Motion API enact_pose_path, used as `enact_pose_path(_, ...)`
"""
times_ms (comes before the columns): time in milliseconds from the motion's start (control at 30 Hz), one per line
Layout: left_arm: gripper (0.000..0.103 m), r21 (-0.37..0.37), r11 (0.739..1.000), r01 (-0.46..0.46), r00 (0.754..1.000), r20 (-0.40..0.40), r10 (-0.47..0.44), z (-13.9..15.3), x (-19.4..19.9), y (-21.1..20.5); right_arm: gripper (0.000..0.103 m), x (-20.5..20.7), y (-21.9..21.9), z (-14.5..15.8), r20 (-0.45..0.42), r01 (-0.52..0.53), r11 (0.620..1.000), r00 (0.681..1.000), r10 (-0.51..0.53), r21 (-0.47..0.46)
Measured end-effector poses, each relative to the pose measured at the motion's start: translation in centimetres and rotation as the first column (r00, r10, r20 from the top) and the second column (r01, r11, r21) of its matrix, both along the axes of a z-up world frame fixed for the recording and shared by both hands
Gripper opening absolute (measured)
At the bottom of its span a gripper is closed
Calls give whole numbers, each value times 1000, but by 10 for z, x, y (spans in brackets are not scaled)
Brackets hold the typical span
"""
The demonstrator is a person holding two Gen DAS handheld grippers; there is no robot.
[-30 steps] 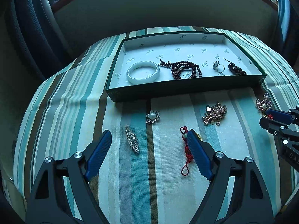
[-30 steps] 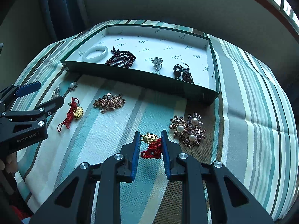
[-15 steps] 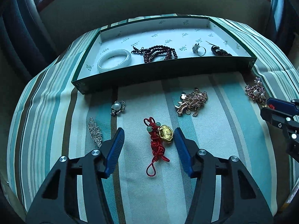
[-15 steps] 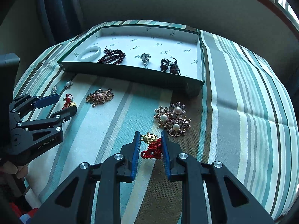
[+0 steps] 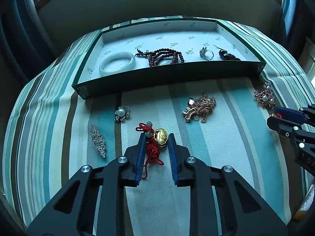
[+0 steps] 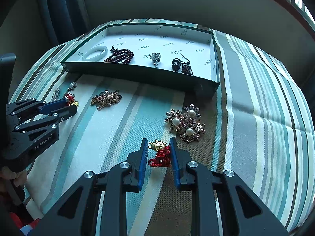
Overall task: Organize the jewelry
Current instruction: 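Move the left tool to the red tassel with gold coin while the right tool holds the charm, then close the left tool on the red tassel and lift it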
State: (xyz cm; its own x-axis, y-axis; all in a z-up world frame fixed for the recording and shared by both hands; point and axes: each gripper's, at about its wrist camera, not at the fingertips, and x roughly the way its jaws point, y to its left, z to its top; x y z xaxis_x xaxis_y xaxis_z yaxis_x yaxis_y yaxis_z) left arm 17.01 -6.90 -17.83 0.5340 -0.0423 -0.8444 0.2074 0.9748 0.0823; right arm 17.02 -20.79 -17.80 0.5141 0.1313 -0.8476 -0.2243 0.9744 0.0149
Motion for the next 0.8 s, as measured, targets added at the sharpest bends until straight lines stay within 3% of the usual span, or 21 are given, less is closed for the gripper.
enact_pose_path(800, 15, 8, 1000, -12, 1000, 14, 12, 4, -3, 7, 23, 1, 2, -2, -1, -2, 1000, 1000, 2, -1)
